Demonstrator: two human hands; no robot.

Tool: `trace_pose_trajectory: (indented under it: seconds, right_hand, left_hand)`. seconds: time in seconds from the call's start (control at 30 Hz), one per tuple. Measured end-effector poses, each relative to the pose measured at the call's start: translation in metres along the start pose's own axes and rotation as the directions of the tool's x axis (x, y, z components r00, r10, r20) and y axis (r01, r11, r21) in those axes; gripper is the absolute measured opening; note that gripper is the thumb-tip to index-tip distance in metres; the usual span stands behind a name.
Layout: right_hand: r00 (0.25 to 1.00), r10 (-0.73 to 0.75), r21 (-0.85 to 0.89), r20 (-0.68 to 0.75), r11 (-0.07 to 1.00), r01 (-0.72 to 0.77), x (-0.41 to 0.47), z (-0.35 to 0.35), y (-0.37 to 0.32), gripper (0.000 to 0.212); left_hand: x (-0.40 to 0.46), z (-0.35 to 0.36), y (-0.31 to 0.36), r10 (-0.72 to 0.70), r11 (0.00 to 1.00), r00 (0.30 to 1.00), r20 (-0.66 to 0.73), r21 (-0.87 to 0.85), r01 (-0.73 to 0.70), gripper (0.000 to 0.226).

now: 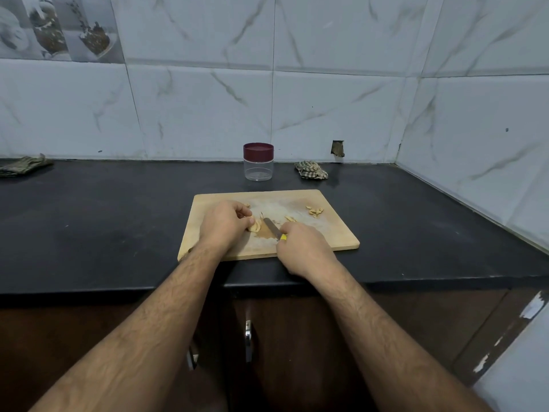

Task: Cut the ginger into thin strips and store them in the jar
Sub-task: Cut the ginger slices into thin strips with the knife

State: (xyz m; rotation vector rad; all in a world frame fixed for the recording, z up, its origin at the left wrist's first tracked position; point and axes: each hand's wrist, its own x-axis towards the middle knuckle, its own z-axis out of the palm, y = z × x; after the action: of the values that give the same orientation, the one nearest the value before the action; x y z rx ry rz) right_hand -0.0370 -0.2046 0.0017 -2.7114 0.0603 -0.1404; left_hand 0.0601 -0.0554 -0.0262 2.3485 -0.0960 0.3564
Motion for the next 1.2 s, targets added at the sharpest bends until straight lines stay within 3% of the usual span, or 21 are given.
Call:
trace_pose_trajectory:
  seconds: [0.17, 0.33, 0.47, 0.6, 0.7, 0.83, 0.93, 1.0, 1.1, 1.2]
  right_hand:
    - [1.0, -0.019, -0.005, -0.021, 1.0, 0.019, -0.001, 0.003, 0.002, 0.031]
    - [1.0, -0.022, 0.009, -0.015, 1.0, 0.022, -0.004, 0.006, -0.001, 0.04]
    - [0.998, -0.025, 0.014, -0.051, 1.0, 0.026, -0.007, 0.005, -0.003, 0.041]
    - [0.995, 0.039, 0.024, -0.092, 0.999, -0.037, -0.008, -0.001, 0.005, 0.033]
    - [0.995, 0.06, 0.009, -0.08, 0.998, -0.059, -0.009, -0.004, 0.01, 0.032]
    - [0.996, 0.054, 0.013, -0.072, 0.998, -0.053, -0.011, -0.005, 0.009, 0.036]
    - [0.996, 0.054, 0.011, -0.066, 0.998, -0.054, -0.011, -0.006, 0.009, 0.036]
    - [0.997, 0.054, 0.004, -0.052, 0.999, -0.054, -0.012, -0.006, 0.009, 0.035]
    - [0.998, 0.046, -0.021, -0.039, 0.999, -0.046, -0.013, -0.008, 0.008, 0.037]
    - [0.998, 0.042, -0.053, -0.05, 0.998, -0.045, -0.012, -0.012, 0.006, 0.039]
  left_hand:
    - [0.001, -0.002, -0.004, -0.063, 0.982, 0.998, 0.009, -0.178, 0.064, 0.007]
    - [0.0, -0.007, -0.006, -0.114, 0.844, 0.993, 0.017, -0.526, 0.106, 0.006]
    - [-0.004, -0.009, -0.004, -0.118, 0.816, 0.992, 0.042, -0.566, 0.121, 0.015]
    - [-0.004, -0.007, -0.003, -0.136, 0.825, 0.988, 0.073, -0.544, 0.154, 0.007]
    - [0.0, -0.005, 0.005, -0.126, 0.889, 0.991, 0.048, -0.438, 0.134, 0.004]
    - [-0.001, 0.001, 0.028, -0.081, 0.992, 0.997, 0.01, -0.099, 0.082, 0.013]
    - [-0.004, 0.006, 0.034, -0.049, 0.996, 0.999, 0.015, 0.081, 0.047, 0.015]
    - [-0.005, 0.007, 0.031, -0.011, 0.994, 1.0, 0.019, 0.107, 0.009, 0.009]
    - [-0.005, 0.004, 0.025, 0.067, 0.987, 0.998, 0.001, 0.15, -0.067, 0.02]
    - [-0.005, 0.005, 0.021, 0.16, 0.936, 0.986, 0.042, 0.31, -0.165, 0.027]
